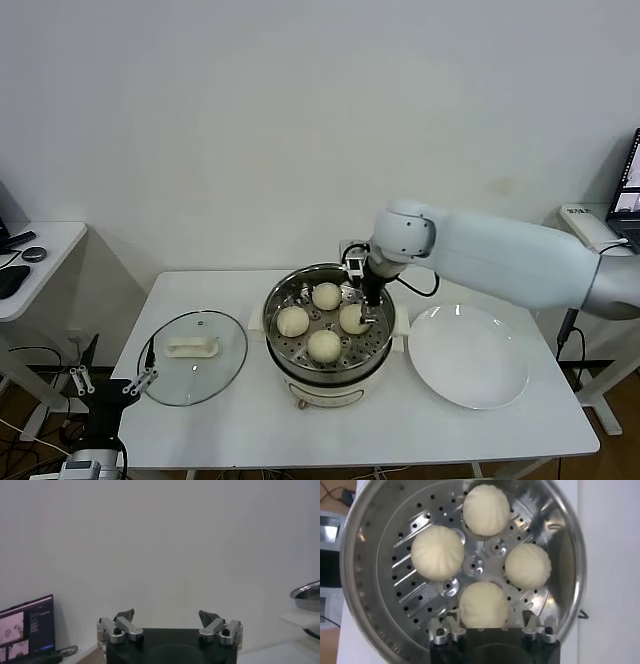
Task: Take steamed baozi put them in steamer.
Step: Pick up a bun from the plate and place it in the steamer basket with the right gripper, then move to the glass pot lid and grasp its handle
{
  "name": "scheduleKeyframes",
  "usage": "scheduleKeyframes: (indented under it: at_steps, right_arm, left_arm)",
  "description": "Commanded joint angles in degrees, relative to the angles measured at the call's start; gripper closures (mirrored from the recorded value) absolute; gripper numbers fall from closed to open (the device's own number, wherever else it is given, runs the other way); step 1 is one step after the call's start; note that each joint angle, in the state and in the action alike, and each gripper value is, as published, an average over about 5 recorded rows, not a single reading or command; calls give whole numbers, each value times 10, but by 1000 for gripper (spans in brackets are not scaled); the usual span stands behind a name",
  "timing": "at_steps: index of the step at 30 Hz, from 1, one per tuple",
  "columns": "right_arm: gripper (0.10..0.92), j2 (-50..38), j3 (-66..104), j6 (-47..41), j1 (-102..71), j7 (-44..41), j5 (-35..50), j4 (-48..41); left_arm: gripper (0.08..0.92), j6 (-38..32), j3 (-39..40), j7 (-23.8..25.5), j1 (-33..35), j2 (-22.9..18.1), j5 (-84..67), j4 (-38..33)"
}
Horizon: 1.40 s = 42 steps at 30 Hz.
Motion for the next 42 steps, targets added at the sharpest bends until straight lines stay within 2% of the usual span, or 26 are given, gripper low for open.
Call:
scheduleKeyframes:
  at_steps: [1,5,9,12,15,18,21,28,31,36,40,42]
  right_arm:
    - [205,-92,80,11,-28,75,18,82]
    - [203,-180,188,42,-137,216,29,151]
    - [203,-267,374,111,-352,326,6,206]
    - [203,-301,544,189,-545,400,-4,232]
    - [203,-297,748,264,-770,444,-17,251]
    - [203,-238,920,334,-950,454,-58,260]
    - [203,-130,1017,410,-1049,441,-118,259]
    - [203,167,1168,552,-1122,388,-242,248]
    - [203,249,1237,582,-1130,375,-261,241]
    - [203,302,1294,589,-1164,385,-229,229]
    - [203,319,1298,577,-1197,398,-210,239]
    - [203,326,1300,577,-1210,403,-201,245]
  left_arm:
    - [177,-1,1,0,1,-1,0,1]
    - [177,-2,3,0,1,-3,1,4]
    - [177,-3,3,0,2,-4,3,5]
    - [177,-4,3,0,3,-4,8,4]
    - [177,-4,5,0,5,-6,13,1]
    - [177,-3,11,1,5,-9,18,-1]
    - [177,-1,22,0,4,-11,23,2]
    - [177,6,44,-4,-2,-9,44,15]
    - [177,17,48,-5,-1,0,58,14]
    - [177,47,54,-25,0,33,130,18]
    - [177,83,70,-90,-8,68,327,49]
    - [177,82,73,-106,-25,84,446,87]
